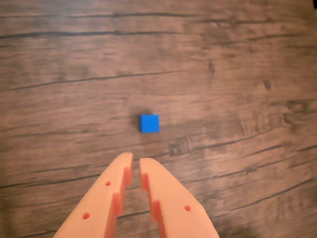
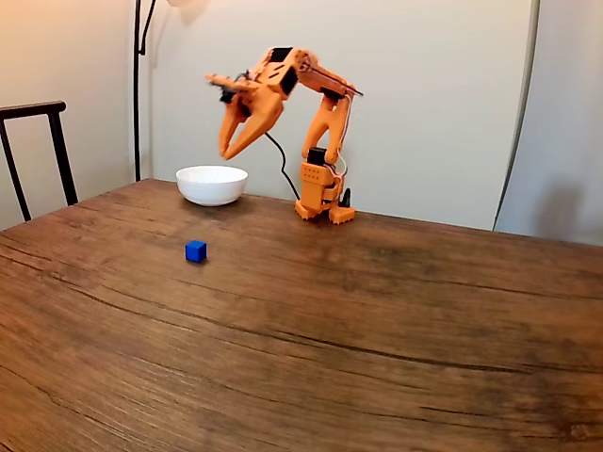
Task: Grasp the cube and drop it in the bowl
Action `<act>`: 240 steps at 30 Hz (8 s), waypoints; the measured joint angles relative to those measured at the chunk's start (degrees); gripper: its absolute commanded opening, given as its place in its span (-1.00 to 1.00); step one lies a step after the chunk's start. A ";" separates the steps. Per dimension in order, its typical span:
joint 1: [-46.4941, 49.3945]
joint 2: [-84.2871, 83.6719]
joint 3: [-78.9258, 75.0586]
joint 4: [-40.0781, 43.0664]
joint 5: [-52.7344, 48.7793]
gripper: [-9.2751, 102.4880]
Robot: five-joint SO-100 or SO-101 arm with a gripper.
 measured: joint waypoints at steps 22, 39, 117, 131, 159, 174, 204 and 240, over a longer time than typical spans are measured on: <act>5.27 -13.89 -2.20 0.00 2.29 -0.82; 6.68 -24.96 -2.55 -4.66 5.89 -0.35; 0.79 -44.56 -9.32 -7.12 10.02 -0.43; 0.79 -44.56 -9.32 -7.12 10.37 -0.58; -0.18 -45.09 -15.64 -0.09 10.37 -0.75; 2.64 -45.09 -45.00 24.35 13.97 -0.75; 26.54 0.09 -21.71 38.76 21.53 -0.75; 62.49 29.18 30.23 -7.21 11.95 -0.73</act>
